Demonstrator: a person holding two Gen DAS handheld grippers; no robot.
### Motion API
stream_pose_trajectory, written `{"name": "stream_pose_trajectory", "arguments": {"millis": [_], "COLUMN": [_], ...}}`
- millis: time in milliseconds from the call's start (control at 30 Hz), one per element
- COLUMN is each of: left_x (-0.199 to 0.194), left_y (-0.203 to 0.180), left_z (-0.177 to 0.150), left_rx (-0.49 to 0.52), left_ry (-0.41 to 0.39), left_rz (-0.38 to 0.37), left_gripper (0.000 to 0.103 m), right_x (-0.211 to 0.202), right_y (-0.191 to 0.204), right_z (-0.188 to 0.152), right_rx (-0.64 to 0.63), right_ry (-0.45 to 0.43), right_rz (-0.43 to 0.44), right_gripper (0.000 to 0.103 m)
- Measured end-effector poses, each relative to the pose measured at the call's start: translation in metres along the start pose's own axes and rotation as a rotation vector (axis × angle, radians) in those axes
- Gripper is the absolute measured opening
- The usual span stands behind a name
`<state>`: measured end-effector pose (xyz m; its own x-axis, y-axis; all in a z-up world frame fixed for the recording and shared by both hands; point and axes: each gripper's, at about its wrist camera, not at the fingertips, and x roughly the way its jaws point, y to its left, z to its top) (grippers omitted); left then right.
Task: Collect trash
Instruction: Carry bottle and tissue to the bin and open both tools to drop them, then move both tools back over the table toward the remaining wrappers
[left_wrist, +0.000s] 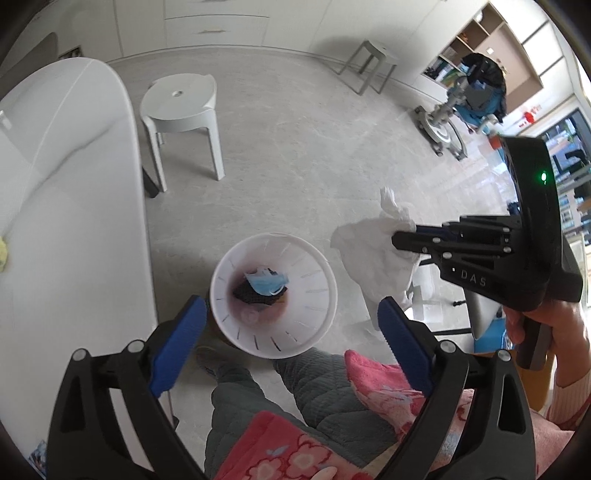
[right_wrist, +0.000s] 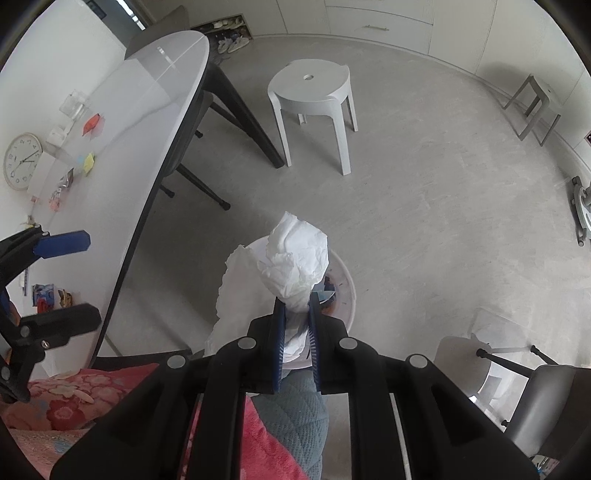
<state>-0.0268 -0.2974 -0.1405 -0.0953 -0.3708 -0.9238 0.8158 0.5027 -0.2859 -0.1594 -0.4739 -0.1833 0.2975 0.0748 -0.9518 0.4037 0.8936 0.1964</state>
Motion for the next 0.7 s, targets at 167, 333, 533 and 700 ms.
{"name": "stream_pose_trajectory", "arguments": {"millis": [167, 333, 533, 700], "left_x": [-0.008, -0.017, -0.023, -0.032], "left_y": [0.004, 0.015, 0.026, 0.041], "left_z": [0.001, -0.003, -0.007, -0.011], "left_rx": [-0.040, -0.079, -0.129, -0.190], "left_ry": [-0.021, -0.040, -0.055, -0.087], "left_rz": [0.020, 0.036, 0.045, 0.062], "left_gripper": [0.090, 0.090, 0.091, 0.091], "right_x": [0.007, 0.011, 0.003, -0.004], "right_y": [0.010, 0.016, 0.019, 0.025], "right_z": [0.001, 0.001, 0.009, 0.021], "right_rx": [-0.025, -0.018, 0.006, 0.018], "right_ry": [0.027, 0.037, 0.003, -0.034], "right_rz": [0.008, 0.009, 0.001, 0.007], "right_gripper": [0.017, 0.065, 0.083, 0.090]}}
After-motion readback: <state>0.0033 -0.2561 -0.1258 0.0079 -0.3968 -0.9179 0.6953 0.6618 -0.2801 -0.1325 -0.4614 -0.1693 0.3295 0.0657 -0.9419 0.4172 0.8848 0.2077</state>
